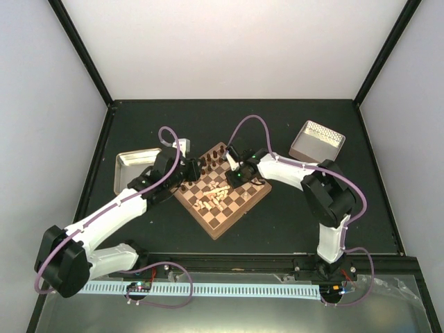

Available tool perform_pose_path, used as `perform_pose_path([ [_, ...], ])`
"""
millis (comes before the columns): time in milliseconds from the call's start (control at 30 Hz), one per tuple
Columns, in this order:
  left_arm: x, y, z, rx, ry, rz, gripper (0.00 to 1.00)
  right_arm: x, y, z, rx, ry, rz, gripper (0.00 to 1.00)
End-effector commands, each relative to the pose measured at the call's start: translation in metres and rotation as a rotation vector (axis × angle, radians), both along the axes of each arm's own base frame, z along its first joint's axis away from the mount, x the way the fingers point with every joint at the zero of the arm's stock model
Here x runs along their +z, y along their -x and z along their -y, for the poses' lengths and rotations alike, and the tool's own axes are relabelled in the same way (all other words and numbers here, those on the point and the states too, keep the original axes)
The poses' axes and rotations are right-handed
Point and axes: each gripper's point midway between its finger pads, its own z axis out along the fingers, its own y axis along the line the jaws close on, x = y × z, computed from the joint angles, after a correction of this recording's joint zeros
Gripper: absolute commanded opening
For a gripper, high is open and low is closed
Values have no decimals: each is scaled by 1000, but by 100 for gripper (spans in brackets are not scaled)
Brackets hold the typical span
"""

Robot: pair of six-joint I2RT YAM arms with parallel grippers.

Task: Set up the chess pieces on the board
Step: Pick up the chess piece from the chessboard.

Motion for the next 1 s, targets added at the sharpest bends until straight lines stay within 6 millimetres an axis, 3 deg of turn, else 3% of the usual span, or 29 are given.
perform_pose_path([
  [0, 2, 0, 0, -10, 17, 7, 41, -4, -2, 0, 16, 29, -3, 40],
  [133, 0, 0, -1, -9, 20, 3, 41, -11, -2, 5, 0, 64, -13, 35],
  [467, 1, 0, -3, -8, 29, 2, 42, -18, 11, 14, -16, 145, -11, 40],
  [700, 0, 0, -1, -13, 43, -5, 42, -22, 21, 23, -21, 165, -26, 35],
  [967, 0, 1, 1, -18, 56, -14, 44, -24, 18, 28, -37, 188, -10, 15],
])
